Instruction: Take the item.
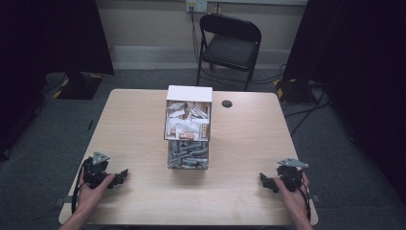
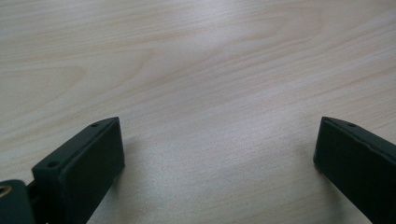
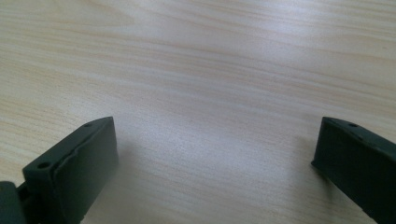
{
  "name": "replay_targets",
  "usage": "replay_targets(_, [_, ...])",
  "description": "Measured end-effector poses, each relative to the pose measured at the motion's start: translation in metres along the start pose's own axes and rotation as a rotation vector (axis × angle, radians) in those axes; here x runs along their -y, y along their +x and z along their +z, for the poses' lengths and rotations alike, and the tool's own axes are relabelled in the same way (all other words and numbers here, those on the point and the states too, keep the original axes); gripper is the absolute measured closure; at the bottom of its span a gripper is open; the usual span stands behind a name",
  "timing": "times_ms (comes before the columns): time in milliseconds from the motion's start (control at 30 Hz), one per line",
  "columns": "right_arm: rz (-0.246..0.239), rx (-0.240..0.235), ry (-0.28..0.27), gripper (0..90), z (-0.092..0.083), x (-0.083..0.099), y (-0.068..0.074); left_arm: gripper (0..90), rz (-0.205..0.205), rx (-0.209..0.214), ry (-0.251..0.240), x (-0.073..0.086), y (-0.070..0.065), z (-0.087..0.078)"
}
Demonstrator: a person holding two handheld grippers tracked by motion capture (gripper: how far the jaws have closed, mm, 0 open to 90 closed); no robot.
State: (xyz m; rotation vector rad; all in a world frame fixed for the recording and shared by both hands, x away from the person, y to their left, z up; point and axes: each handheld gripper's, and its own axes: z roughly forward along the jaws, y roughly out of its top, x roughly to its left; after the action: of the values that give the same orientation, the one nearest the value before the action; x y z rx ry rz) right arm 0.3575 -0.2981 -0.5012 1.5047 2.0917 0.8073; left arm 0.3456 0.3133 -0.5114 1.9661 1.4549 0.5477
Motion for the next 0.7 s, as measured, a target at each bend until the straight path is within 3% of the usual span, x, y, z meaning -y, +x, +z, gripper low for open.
replay_targets(467, [0.001, 0.0, 0.0, 0.0, 0.0, 0.0, 0.0001, 3.1, 0.001, 0.009, -0.001, -0.0001, 0.0, -0.0011])
replay_targets(600, [0.0, 0.0, 0.0, 0.0, 0.0, 0.0, 0.0, 7.0, 0.009, 0.019, 0.001, -0.0009, -0.0013, -0.0023])
replay_targets(700, [0.0, 0.0, 0.0, 0.0, 0.0, 0.0, 0.0, 15.7, 0.008, 0.014, -0.005, -0.002, -0.0019, -0.0036])
